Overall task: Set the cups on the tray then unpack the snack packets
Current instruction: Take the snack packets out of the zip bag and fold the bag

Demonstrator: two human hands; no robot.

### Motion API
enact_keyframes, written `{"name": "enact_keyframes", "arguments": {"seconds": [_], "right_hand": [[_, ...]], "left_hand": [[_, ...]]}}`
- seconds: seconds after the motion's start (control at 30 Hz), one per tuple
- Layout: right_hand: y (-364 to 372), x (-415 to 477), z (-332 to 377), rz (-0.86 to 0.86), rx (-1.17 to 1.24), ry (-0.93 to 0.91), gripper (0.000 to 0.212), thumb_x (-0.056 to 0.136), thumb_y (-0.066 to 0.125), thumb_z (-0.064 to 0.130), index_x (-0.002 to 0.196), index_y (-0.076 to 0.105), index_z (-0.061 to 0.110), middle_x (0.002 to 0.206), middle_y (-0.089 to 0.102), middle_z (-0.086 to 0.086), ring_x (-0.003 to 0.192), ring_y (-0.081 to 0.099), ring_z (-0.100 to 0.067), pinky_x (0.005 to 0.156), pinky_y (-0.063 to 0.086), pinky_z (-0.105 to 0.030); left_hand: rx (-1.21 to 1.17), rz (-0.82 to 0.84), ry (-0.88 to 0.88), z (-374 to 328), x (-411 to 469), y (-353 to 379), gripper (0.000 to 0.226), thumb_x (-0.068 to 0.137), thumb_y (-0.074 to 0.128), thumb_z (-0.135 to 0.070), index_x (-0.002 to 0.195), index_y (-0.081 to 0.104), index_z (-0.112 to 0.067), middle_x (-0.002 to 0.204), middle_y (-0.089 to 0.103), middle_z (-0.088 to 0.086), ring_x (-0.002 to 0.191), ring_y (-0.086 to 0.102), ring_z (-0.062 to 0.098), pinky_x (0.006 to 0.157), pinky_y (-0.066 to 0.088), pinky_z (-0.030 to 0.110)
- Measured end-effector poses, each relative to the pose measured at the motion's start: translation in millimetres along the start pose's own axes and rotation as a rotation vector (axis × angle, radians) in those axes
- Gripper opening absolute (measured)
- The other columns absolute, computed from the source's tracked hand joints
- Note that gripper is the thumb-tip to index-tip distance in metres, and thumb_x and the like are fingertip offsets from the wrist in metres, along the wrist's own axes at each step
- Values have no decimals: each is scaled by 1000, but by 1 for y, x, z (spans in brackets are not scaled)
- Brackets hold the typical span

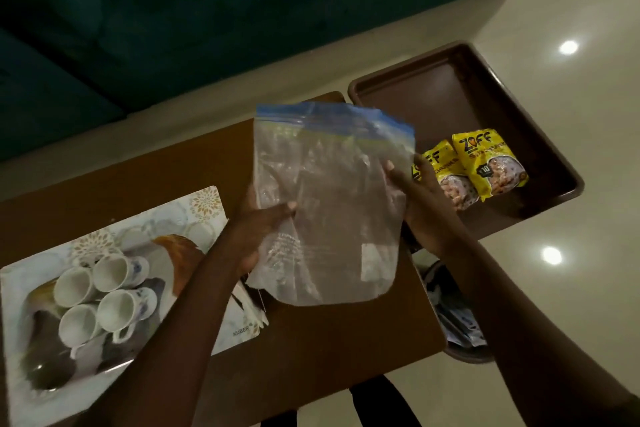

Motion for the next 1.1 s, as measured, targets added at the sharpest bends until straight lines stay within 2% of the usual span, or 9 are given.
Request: {"name": "enact_keyframes", "arguments": {"seconds": [0.1, 0.23, 0.4, 0.5, 0.67, 0.8, 0.9, 0.97, 1.1], "right_hand": [[4, -9, -16, -38, 72, -23, 46, 89, 65, 24, 124, 37, 37, 129, 63, -4, 111, 66, -27, 78, 59, -44], [27, -11, -18, 63, -158, -188, 15, 91, 59, 1, 100, 52, 10, 102, 65, -6, 88, 67, -19, 71, 56, -34], [19, -5, -7, -11, -233, -137, 15, 90, 59, -1, 103, 67, 1, 91, 70, -4, 75, 64, -12, 68, 55, -27], [6, -7, -2, -63, -221, -77, 34, 86, 67, 13, 119, 64, 4, 108, 70, -17, 89, 67, -26, 79, 55, -39], [7, -14, 0, 138, -420, 87, 98, 50, 86, 30, 138, 45, 18, 129, 61, -1, 115, 63, -21, 90, 56, -40], [3, -14, 6, 153, -986, -19, 123, 46, 93, 27, 148, 25, 17, 141, 47, -8, 126, 49, -24, 97, 51, -40], [1, -11, 6, 98, -1185, -131, 105, 51, 93, 16, 141, 39, 10, 131, 55, -14, 117, 54, -27, 90, 49, -33], [0, -10, 12, -55, -1210, -253, 70, 55, 90, 12, 119, 61, 5, 110, 65, -17, 99, 60, -26, 75, 44, -28], [-12, -10, 18, -183, -1255, -409, 32, 65, 84, 29, 91, 74, 13, 98, 43, 0, 101, 43, -23, 80, 34, -32]], "left_hand": [[53, -91, 177, -5, -2, -8, 94, 84, 70, -3, 153, 15, -36, 161, 21, 0, 138, 38, 17, 91, 52, 25], [276, -120, 380, -14, -4, -7, 110, 83, 72, -7, 150, -7, -45, 164, -1, -8, 148, 12, 11, 108, 32, 31], [463, -141, 532, -27, -6, -18, 91, 86, 64, -4, 151, 14, -44, 161, 21, -10, 138, 38, 6, 103, 38, 24], [445, -71, 536, -30, -11, -15, 75, 92, 56, 0, 148, 29, -41, 158, 28, -11, 102, 60, -12, 83, 48, 9], [611, 138, 304, -24, -11, -14, 100, 70, 85, -22, 148, 27, -43, 157, 27, -12, 139, 31, 4, 100, 35, 24], [997, 168, 203, -17, -9, -13, 109, 65, 88, -23, 151, 22, -36, 155, 36, 0, 141, 36, 21, 98, 38, 29], [1134, -162, 354, -24, -8, -12, 59, 72, 80, -35, 126, 58, -27, 122, 65, 6, 111, 62, 29, 87, 52, 38], [1223, -343, 452, -28, -10, -11, 37, 73, 76, -42, 103, 69, -22, 99, 62, 5, 96, 61, 31, 78, 51, 40], [1077, -339, 550, -34, -8, -7, 25, 69, 82, -28, 76, 67, -10, 97, 46, 5, 91, 49, 25, 70, 41, 36]]}}
Point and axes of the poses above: each hand's wrist, its own x-axis towards the middle knuckle, its own y-axis out of the palm, z = x × y, the point moved 4 cm from there along x, towards the middle knuckle
